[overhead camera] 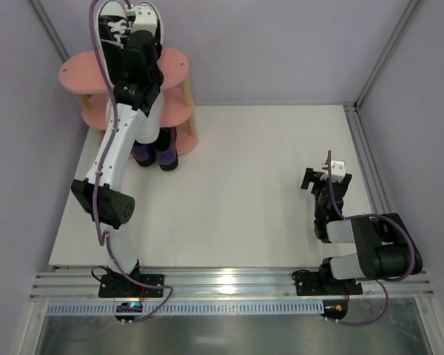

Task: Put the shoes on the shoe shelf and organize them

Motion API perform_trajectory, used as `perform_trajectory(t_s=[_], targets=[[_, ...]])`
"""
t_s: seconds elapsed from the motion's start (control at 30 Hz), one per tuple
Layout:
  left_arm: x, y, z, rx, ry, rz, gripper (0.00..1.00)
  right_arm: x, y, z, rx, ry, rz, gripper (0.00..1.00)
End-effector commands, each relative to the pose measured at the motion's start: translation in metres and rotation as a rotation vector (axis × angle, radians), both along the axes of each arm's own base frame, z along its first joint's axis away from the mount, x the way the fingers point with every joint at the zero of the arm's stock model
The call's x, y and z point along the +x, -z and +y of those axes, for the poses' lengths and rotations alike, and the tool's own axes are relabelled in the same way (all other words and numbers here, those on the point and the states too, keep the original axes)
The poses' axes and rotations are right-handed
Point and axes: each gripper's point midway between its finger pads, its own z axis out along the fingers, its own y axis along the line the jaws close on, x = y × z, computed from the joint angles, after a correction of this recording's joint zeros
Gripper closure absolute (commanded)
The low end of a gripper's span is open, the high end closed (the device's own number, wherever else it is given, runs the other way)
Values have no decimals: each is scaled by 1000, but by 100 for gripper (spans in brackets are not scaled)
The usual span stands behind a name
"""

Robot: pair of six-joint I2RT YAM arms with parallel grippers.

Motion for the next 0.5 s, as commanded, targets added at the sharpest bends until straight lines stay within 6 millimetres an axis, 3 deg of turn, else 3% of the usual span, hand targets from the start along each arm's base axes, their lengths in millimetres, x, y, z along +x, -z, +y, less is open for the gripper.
perform_trajectory(t_s=[0.0,0.47], targets=[[-62,-128,33,-103,-41,-381,100,9,-28,2,29,-4,-109,3],[-47,-89,62,-99,-58,-270,100,8,-28,2,29,-3,-109,3]])
